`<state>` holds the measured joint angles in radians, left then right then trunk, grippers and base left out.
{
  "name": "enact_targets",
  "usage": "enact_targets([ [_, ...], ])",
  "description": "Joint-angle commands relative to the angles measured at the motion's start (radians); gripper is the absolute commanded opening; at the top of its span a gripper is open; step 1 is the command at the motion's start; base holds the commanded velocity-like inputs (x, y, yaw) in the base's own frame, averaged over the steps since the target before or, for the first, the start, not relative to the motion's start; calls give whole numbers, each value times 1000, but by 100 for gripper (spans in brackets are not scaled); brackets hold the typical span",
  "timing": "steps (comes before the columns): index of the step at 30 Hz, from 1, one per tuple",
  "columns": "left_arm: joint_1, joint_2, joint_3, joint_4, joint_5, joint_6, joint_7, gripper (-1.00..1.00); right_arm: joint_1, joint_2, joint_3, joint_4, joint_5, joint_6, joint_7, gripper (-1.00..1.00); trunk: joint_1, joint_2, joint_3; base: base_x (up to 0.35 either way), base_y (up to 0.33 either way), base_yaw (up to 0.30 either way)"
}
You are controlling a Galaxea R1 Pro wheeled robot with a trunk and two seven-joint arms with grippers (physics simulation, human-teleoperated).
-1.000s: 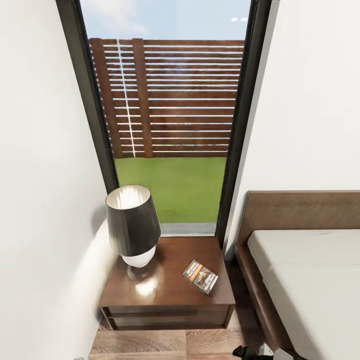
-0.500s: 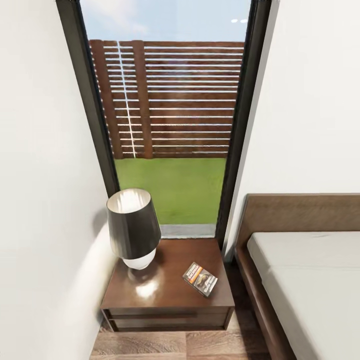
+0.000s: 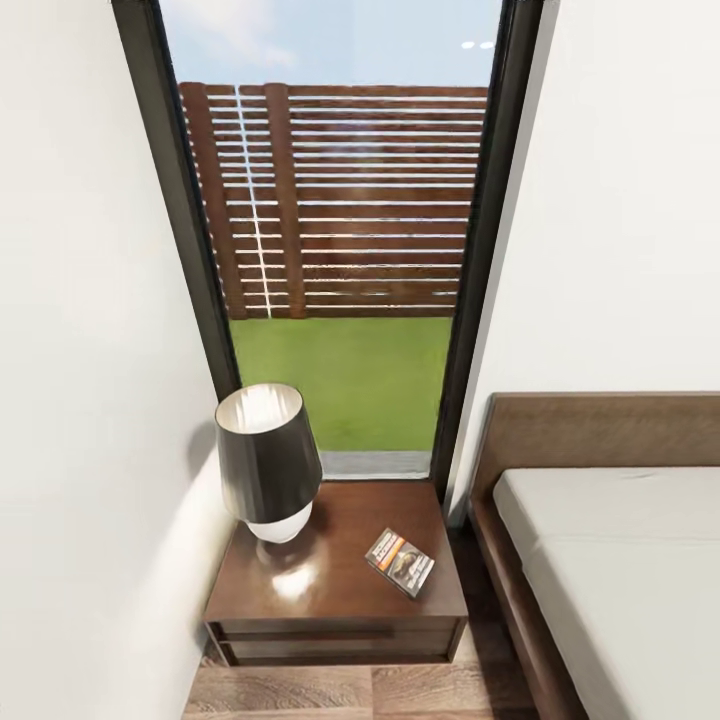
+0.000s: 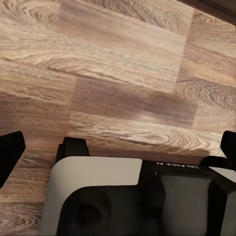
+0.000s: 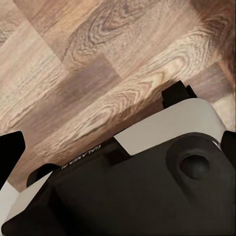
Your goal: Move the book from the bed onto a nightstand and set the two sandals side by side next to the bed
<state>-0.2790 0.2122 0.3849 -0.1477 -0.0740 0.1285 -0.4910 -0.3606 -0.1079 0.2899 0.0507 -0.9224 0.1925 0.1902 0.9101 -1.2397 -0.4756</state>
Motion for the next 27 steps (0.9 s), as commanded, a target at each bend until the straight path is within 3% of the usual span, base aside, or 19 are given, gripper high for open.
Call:
enact_targets([
  [1,0,-1,8,0,-10,7,2,100,5,0,8,3,-9,-5,6,100,-4,7,2,0,0,0],
  [7,0,-2,9,23,-52,2,56,100,38,-1,9,3,1,-28,3,100,-27,49,21,0,0,0],
  [13,1,-2,9,43,-77,0,111,100,47,-1,8,4,68,-31,0,100,-50,91,40,0,0,0],
  [19,1,-13,9,53,-83,1,174,100,50,0,7,3,113,-34,0,100,-50,91,40,0,0,0],
  [27,1,-21,5,57,-85,2,223,100,51,1,5,3,122,-38,0,100,-50,91,40,0,0,0],
])
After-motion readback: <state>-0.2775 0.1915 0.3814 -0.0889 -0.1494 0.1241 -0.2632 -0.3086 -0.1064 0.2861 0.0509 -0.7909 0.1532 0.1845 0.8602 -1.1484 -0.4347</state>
